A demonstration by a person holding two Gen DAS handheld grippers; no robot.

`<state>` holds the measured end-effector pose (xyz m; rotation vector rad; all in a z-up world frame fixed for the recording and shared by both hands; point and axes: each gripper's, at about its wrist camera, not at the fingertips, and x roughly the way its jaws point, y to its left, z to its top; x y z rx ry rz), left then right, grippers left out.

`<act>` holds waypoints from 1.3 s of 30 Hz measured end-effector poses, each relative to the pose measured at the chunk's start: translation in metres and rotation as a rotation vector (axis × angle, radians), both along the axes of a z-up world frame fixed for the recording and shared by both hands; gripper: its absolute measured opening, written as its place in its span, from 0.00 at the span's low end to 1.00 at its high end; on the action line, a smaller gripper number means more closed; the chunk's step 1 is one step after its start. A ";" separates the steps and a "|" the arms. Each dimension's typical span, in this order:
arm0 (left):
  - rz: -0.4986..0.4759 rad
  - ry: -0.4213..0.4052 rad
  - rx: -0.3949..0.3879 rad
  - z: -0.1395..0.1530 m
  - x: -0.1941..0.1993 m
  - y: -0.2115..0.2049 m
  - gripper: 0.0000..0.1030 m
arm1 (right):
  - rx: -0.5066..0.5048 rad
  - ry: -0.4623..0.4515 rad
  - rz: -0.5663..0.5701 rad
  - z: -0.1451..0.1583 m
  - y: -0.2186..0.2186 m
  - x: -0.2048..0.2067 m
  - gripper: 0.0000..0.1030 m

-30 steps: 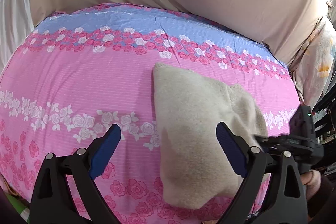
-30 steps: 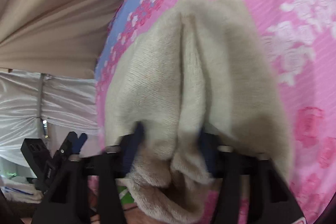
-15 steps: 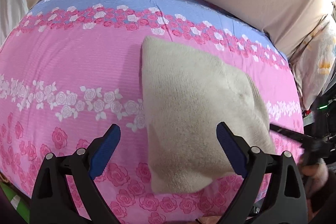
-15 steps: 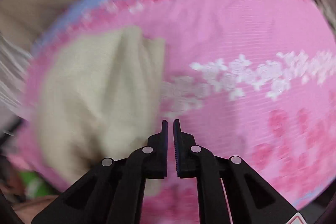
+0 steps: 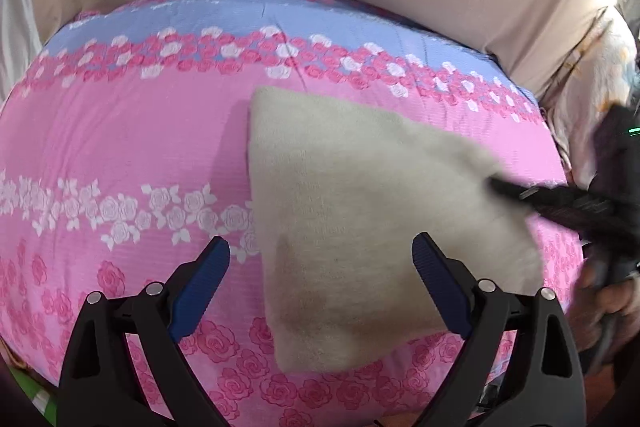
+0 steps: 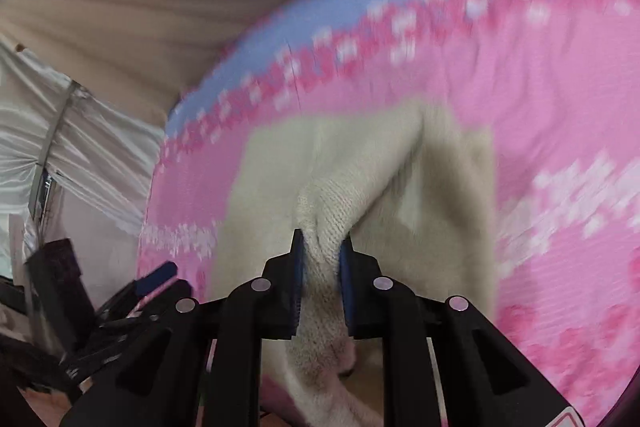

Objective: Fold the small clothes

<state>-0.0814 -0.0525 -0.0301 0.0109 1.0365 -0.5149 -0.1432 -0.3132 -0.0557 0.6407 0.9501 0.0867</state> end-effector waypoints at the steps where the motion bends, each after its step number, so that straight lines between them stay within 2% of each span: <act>1: -0.007 0.003 -0.001 0.000 -0.001 0.000 0.88 | -0.070 0.012 -0.016 -0.001 -0.008 -0.004 0.14; 2: -0.015 0.010 0.004 -0.002 -0.001 -0.001 0.88 | -0.176 0.066 -0.006 -0.016 -0.011 -0.005 0.15; 3: -0.026 0.029 0.017 -0.008 -0.001 -0.003 0.88 | -0.222 0.130 0.029 -0.038 -0.013 -0.003 0.16; 4: -0.030 0.046 0.029 -0.013 0.000 -0.006 0.88 | -0.220 0.216 0.067 -0.070 -0.014 -0.001 0.17; 5: -0.033 0.063 0.038 -0.017 0.000 -0.008 0.88 | -0.182 0.225 0.062 -0.090 -0.017 -0.004 0.20; 7: -0.037 0.077 0.057 -0.021 0.000 -0.013 0.88 | -0.074 0.169 -0.003 -0.075 -0.030 -0.012 0.22; 9: -0.036 0.052 0.063 -0.017 -0.002 -0.014 0.88 | -0.025 0.095 -0.094 -0.043 -0.041 -0.026 0.26; 11: -0.029 0.041 0.066 -0.016 -0.003 -0.016 0.88 | -0.004 0.018 -0.103 -0.013 -0.041 -0.038 0.26; 13: -0.029 0.042 0.073 -0.017 -0.003 -0.018 0.88 | 0.012 -0.002 -0.055 -0.002 -0.032 -0.047 0.26; 15: -0.029 0.029 0.092 -0.017 -0.004 -0.022 0.88 | -0.016 0.056 0.022 -0.018 -0.013 -0.045 0.25; 18: -0.026 0.005 0.145 -0.021 -0.006 -0.026 0.88 | -0.144 0.214 0.077 -0.073 0.010 -0.044 0.24; 20: -0.028 -0.011 0.214 -0.029 -0.005 -0.026 0.88 | -0.117 0.191 0.036 -0.064 0.008 -0.050 0.25; 22: -0.016 -0.029 0.238 -0.035 -0.005 -0.019 0.88 | -0.087 0.134 0.036 -0.035 0.010 -0.053 0.26; 25: 0.010 0.003 0.222 -0.045 0.000 -0.006 0.90 | -0.065 0.049 0.144 0.001 0.034 -0.039 0.27; 28: 0.066 -0.007 0.193 -0.036 0.006 0.009 0.88 | -0.026 -0.003 0.266 0.014 0.074 -0.021 0.27; 30: 0.111 -0.026 0.172 -0.024 0.011 0.023 0.88 | -0.002 0.001 0.332 0.011 0.099 -0.011 0.27; 31: 0.130 -0.029 0.167 -0.019 0.014 0.029 0.88 | 0.008 0.032 0.379 -0.004 0.113 -0.002 0.27; 33: 0.164 -0.029 0.159 -0.011 0.023 0.042 0.88 | 0.012 0.153 0.464 -0.053 0.139 0.012 0.27; 34: 0.172 -0.030 0.161 -0.010 0.026 0.046 0.88 | 0.021 0.203 0.483 -0.077 0.148 0.016 0.16; 35: 0.180 -0.034 0.166 -0.008 0.029 0.049 0.88 | 0.088 0.217 0.488 -0.085 0.150 0.019 0.14; 36: 0.184 -0.042 0.170 -0.006 0.031 0.052 0.88 | 0.087 0.219 0.479 -0.080 0.151 0.020 0.14; 37: 0.186 -0.049 0.173 -0.004 0.032 0.053 0.88 | 0.043 0.203 0.475 -0.069 0.152 0.019 0.15; 39: 0.193 -0.057 0.162 0.001 0.030 0.057 0.88 | -0.002 0.139 0.459 -0.041 0.148 0.013 0.19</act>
